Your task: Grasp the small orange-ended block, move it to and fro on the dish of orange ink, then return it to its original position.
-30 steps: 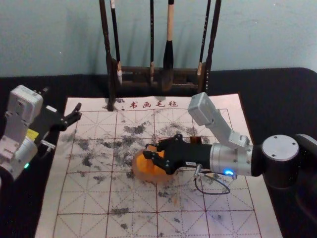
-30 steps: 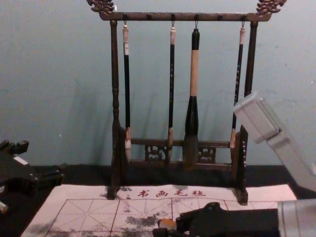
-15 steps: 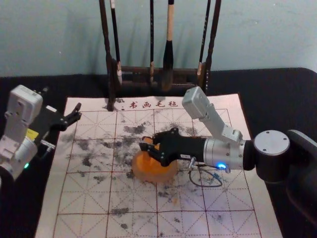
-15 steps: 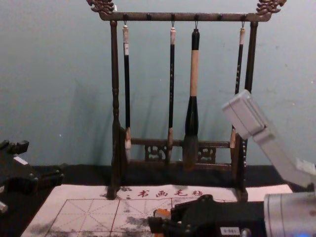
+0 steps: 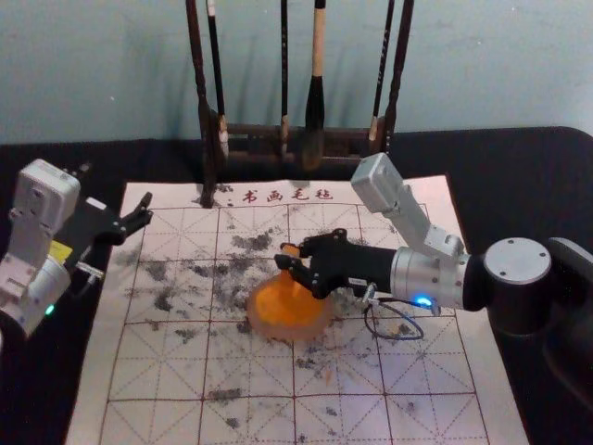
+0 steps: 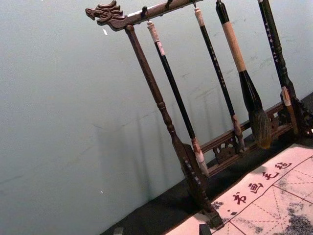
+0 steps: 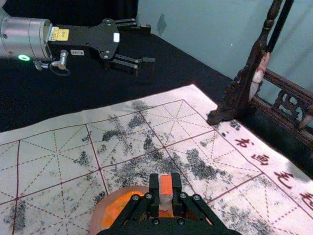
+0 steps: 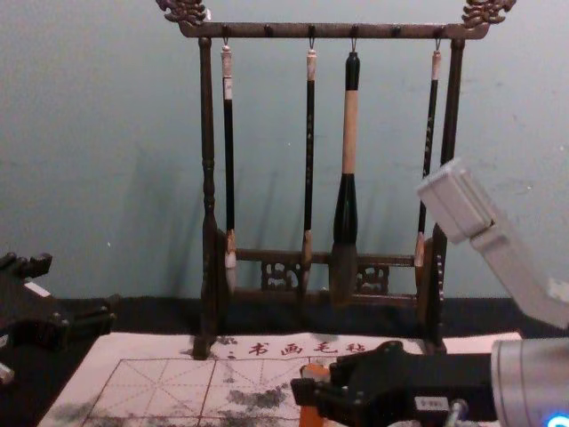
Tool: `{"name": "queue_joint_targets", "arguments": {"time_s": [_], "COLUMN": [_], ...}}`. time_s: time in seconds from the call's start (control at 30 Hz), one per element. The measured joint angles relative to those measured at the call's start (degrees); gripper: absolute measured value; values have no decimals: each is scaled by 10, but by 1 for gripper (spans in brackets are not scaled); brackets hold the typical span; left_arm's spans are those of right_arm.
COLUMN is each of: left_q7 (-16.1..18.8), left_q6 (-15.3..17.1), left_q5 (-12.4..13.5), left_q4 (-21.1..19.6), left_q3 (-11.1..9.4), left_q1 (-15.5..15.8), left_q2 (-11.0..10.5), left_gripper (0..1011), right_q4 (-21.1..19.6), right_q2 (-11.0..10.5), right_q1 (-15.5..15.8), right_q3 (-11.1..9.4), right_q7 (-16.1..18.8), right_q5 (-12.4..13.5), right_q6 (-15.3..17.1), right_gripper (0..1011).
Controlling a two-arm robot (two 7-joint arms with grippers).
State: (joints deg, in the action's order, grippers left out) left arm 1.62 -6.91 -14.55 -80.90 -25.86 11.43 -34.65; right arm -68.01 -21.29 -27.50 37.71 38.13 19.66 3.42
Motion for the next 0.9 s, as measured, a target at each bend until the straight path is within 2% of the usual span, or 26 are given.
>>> {"name": "queue_joint_targets", "arguments": {"time_s": [0.5,0.73,0.9], "left_q7": [0,0,0], "left_q6": [0,0,0], "left_q5": [0,0,0], "left_q4": [0,0,0], "left_q3": [0,0,0], "left_q1": [0,0,0], "left_q2": [0,0,0], "left_gripper": [1001,1001,1001], "right_q4": [-43,-62,-73], "right_q2": [-29,-39,-44], "right_q1": [25,35,41], "right_q3": [-13,-12,-5], "right_q7": [2,8,16], "right_q5": [4,9,11], "right_q6": [9,13,16], "right_gripper": [111,111,111]}}
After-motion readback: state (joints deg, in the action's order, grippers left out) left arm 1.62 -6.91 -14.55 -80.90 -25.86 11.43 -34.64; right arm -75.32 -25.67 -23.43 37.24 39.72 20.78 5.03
